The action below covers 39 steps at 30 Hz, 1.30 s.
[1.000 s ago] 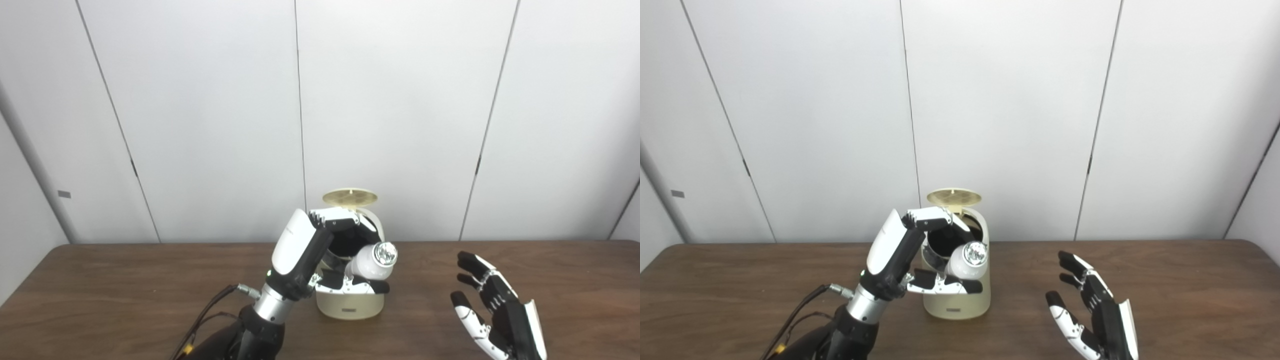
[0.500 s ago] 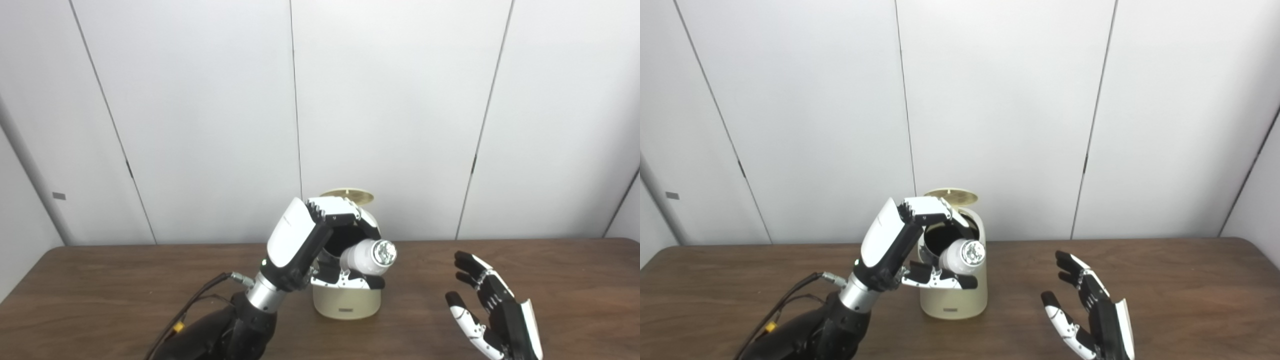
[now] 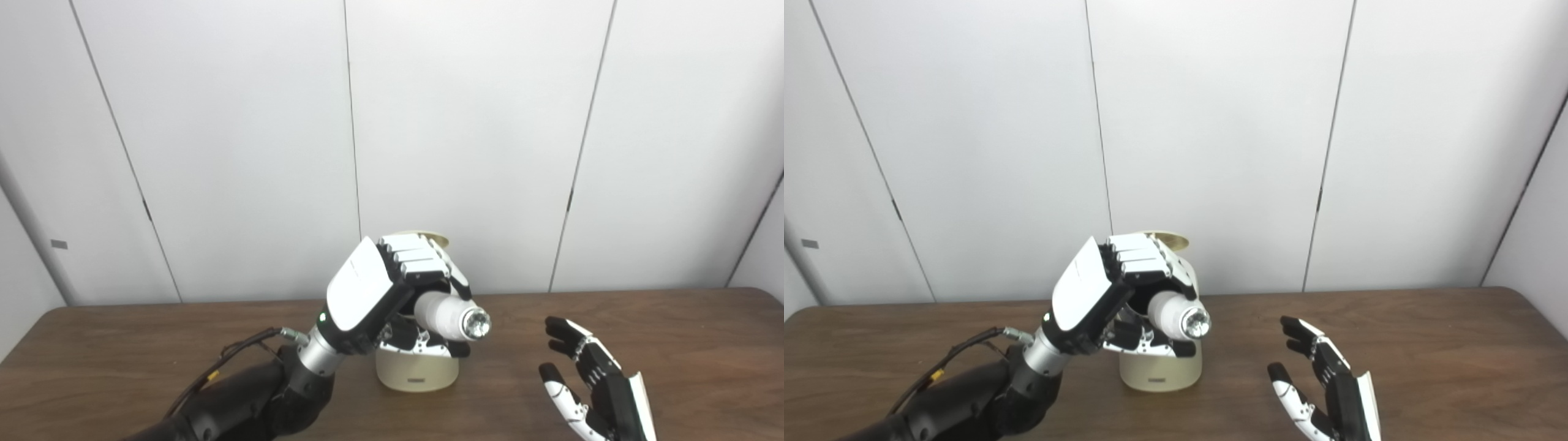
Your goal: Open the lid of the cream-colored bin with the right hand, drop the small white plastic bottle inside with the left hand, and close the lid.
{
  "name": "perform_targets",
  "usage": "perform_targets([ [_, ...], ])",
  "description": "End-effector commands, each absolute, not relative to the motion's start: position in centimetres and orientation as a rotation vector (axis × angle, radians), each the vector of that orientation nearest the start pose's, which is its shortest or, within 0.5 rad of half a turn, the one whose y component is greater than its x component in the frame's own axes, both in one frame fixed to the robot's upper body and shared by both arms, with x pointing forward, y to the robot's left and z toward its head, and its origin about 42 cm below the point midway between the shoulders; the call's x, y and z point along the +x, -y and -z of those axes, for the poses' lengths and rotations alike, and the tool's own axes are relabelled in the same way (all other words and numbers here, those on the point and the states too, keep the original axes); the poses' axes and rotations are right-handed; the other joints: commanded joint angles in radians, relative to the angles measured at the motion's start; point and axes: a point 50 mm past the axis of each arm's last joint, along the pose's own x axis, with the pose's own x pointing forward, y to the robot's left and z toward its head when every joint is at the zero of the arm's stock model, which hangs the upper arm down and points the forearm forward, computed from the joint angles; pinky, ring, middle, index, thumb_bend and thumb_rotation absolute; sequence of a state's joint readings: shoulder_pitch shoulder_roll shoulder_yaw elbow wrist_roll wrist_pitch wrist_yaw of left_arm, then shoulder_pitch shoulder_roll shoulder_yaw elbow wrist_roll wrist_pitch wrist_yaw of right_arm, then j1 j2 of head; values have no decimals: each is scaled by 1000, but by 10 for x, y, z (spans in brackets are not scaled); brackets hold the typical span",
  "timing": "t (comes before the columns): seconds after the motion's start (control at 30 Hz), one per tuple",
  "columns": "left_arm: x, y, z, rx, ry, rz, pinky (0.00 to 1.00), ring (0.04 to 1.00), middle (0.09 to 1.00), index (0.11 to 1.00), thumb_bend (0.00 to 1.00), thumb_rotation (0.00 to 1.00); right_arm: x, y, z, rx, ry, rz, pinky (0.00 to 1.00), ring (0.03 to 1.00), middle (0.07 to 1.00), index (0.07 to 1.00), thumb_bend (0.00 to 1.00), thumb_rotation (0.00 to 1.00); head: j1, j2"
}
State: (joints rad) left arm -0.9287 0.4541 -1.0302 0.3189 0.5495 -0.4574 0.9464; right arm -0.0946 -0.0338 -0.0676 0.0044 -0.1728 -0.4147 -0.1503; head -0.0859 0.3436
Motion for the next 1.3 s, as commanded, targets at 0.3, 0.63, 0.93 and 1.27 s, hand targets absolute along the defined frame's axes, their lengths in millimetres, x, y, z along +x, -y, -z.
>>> perform_targets([
  [0.3, 447, -118, -308, 754, 1458, 320, 465, 534, 507, 416, 494, 0, 303, 223, -165, -168, 588, 156, 737, 810, 800, 735, 191, 470, -16, -3],
  [0.63, 460, -117, -306, 775, 1406, 312, 473, 538, 504, 419, 494, 0, 298, 214, -168, -168, 587, 154, 726, 806, 801, 744, 191, 490, -44, -7],
  [0.93, 470, -116, -294, 808, 1369, 299, 489, 549, 508, 417, 492, 0, 292, 212, -170, -162, 579, 160, 747, 817, 804, 747, 178, 455, -53, -7],
  [1.27, 480, -120, -283, 837, 1344, 254, 497, 559, 509, 415, 491, 0, 290, 206, -173, -164, 585, 160, 705, 789, 781, 723, 202, 527, -70, -8],
])
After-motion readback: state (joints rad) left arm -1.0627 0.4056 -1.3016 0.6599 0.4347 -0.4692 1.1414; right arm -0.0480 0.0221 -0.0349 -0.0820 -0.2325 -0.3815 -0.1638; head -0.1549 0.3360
